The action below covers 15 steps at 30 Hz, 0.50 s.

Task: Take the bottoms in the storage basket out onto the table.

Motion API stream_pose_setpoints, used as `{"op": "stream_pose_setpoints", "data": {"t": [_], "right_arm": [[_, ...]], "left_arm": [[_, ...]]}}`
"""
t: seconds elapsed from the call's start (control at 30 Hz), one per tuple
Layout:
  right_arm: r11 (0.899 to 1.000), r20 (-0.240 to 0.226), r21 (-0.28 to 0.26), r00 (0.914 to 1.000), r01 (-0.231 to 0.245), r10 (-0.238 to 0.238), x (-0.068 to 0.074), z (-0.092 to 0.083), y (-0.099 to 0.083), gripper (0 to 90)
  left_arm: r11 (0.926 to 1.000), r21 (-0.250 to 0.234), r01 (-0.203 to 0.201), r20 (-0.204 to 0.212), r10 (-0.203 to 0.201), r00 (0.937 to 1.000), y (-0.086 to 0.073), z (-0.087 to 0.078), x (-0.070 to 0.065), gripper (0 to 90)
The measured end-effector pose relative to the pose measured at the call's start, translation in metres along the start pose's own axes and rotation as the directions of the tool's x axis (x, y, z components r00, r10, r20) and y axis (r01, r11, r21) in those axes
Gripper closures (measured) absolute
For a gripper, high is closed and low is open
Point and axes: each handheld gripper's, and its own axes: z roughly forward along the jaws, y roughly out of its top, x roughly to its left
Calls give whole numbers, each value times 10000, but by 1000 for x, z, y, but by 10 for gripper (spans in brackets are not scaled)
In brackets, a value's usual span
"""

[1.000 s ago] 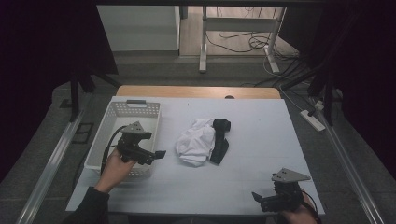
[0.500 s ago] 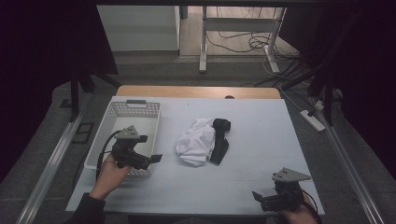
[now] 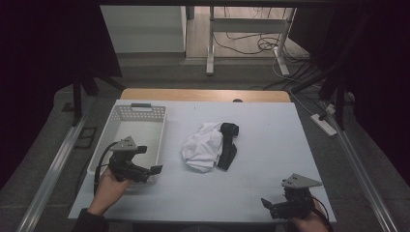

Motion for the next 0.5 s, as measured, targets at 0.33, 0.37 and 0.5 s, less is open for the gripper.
{"op": "stream_pose_setpoints", "data": {"t": [0.33,0.37,0.5], "right_arm": [[10000,-24,18,10000,46,-46,0,0,0,0],[10000,-24,21,10000,54,-54,0,0,0,0],[10000,-14,16,10000,39,-39,0,0,0,0]], "left_arm": [[9997,-86,221,47,-221,9997,-14,-10,-3,1],[9997,-92,243,33,-242,9997,-15,-10,-3,0],[9996,-73,258,-52,-259,9997,-22,-13,-5,0]]}}
